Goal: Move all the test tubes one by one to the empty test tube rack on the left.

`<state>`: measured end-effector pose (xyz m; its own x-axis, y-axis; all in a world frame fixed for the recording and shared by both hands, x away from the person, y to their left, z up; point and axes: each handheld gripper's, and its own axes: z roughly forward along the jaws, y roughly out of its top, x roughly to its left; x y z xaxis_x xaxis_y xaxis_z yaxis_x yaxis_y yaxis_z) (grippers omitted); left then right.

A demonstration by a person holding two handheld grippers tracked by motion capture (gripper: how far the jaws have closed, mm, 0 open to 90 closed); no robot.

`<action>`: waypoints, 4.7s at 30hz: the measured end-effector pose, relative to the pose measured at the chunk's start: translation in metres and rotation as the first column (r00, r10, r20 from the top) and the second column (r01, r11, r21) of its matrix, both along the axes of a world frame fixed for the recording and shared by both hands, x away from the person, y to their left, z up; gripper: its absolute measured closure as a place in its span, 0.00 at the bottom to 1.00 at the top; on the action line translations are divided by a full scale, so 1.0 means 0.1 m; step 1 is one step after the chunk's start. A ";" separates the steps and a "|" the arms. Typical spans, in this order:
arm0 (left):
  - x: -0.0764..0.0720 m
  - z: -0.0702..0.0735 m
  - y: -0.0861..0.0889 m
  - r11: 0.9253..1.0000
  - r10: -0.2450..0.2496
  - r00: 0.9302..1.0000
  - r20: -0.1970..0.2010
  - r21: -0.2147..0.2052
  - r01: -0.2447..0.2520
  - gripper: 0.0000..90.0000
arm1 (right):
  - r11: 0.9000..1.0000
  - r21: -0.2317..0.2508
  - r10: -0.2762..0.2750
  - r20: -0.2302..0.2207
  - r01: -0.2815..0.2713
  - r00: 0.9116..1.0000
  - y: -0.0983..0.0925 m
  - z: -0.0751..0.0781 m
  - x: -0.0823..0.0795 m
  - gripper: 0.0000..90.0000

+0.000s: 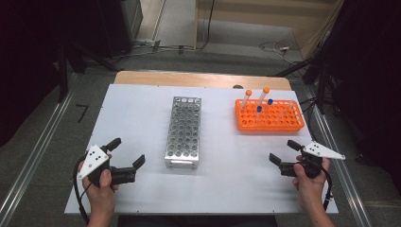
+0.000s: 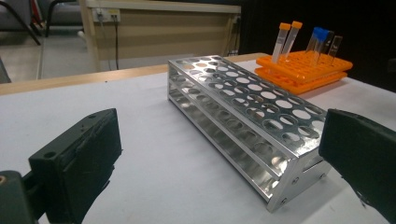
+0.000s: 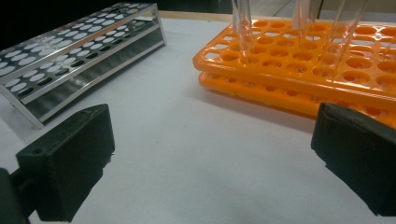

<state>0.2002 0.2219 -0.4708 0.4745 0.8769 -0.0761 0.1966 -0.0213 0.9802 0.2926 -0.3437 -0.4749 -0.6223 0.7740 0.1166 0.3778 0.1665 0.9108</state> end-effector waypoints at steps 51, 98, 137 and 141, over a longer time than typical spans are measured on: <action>0.10 -0.04 -0.12 0.999 -0.054 0.998 -0.041 -0.010 0.054 0.00 | 0.955 -0.077 -0.287 -0.008 0.286 0.958 0.13 -0.10 1.11 0.82; 0.51 0.55 -0.91 0.984 -0.179 0.984 0.002 0.002 0.179 0.00 | 0.996 -0.026 0.085 0.023 -0.084 0.996 0.78 0.44 -0.03 0.82; 0.39 0.46 -1.84 0.907 -0.396 0.893 -0.215 0.059 0.417 0.71 | 0.908 -0.305 0.322 0.070 -0.287 0.944 1.69 0.16 -0.42 0.82; 0.38 0.43 -1.89 0.899 -0.409 0.885 -0.223 0.066 0.433 0.75 | 0.901 -0.317 0.333 0.071 -0.295 0.940 1.73 0.15 -0.45 0.83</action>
